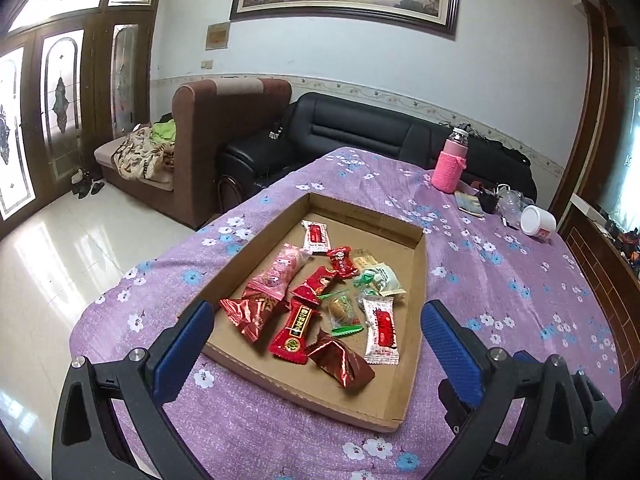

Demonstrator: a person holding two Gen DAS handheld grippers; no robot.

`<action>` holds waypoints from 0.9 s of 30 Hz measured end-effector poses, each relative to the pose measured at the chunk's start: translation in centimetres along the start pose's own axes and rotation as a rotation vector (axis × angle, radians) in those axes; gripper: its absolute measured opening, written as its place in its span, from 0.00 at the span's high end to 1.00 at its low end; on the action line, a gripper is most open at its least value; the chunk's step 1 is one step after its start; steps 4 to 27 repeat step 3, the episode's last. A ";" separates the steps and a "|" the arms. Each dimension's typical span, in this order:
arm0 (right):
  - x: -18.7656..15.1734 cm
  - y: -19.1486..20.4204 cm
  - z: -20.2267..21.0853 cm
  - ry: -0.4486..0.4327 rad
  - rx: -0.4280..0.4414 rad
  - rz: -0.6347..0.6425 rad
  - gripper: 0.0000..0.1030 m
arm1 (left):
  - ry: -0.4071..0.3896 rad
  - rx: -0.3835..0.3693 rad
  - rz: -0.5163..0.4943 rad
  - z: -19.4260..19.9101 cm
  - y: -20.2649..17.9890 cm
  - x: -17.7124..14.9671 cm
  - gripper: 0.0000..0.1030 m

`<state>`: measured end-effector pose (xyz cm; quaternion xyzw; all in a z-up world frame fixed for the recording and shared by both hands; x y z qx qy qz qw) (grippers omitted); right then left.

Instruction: Organize snacks

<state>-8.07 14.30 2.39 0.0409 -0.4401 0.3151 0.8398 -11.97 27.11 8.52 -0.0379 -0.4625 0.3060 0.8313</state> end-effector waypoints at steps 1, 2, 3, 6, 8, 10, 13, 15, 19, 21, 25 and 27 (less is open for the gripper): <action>-0.1 0.0 -0.1 0.003 0.006 -0.003 0.23 | 0.002 0.000 -0.002 -0.1 0.0 0.0 0.00; -0.1 -0.1 -0.2 0.008 0.012 -0.009 0.23 | 0.005 -0.003 -0.003 -0.1 0.0 0.0 0.00; -0.2 -0.4 -0.4 0.014 0.015 -0.017 0.23 | 0.011 -0.005 -0.009 -0.1 -0.1 -0.1 0.00; -0.2 -0.4 -0.4 0.014 0.015 -0.017 0.23 | 0.011 -0.005 -0.009 -0.1 -0.1 -0.1 0.00; -0.2 -0.4 -0.4 0.014 0.015 -0.017 0.23 | 0.011 -0.005 -0.009 -0.1 -0.1 -0.1 0.00; -0.2 -0.4 -0.4 0.014 0.015 -0.017 0.23 | 0.011 -0.005 -0.009 -0.1 -0.1 -0.1 0.00; -0.2 -0.4 -0.4 0.014 0.015 -0.017 0.23 | 0.011 -0.005 -0.009 -0.1 -0.1 -0.1 0.00; -0.2 -0.4 -0.4 0.014 0.015 -0.017 0.23 | 0.011 -0.005 -0.009 -0.1 -0.1 -0.1 0.00; -0.2 -0.4 -0.4 0.014 0.015 -0.017 0.23 | 0.011 -0.005 -0.009 -0.1 -0.1 -0.1 0.00; -0.2 -0.4 -0.4 0.014 0.015 -0.017 0.23 | 0.011 -0.005 -0.009 -0.1 -0.1 -0.1 0.00; -0.2 -0.4 -0.4 0.014 0.015 -0.017 0.23 | 0.011 -0.005 -0.009 -0.1 -0.1 -0.1 0.00; -0.2 -0.4 -0.4 0.014 0.015 -0.017 0.23 | 0.011 -0.005 -0.009 -0.1 -0.1 -0.1 0.00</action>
Point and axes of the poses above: each gripper's, at about its wrist camera, not at the fingertips, and z roughly against the way its jaws point, y to its left, x to its top, the point moved 8 cm from there along -z, roughly the way its jaws point, and after that the axes turned 14 degrees about z, right-handed, at the moved point
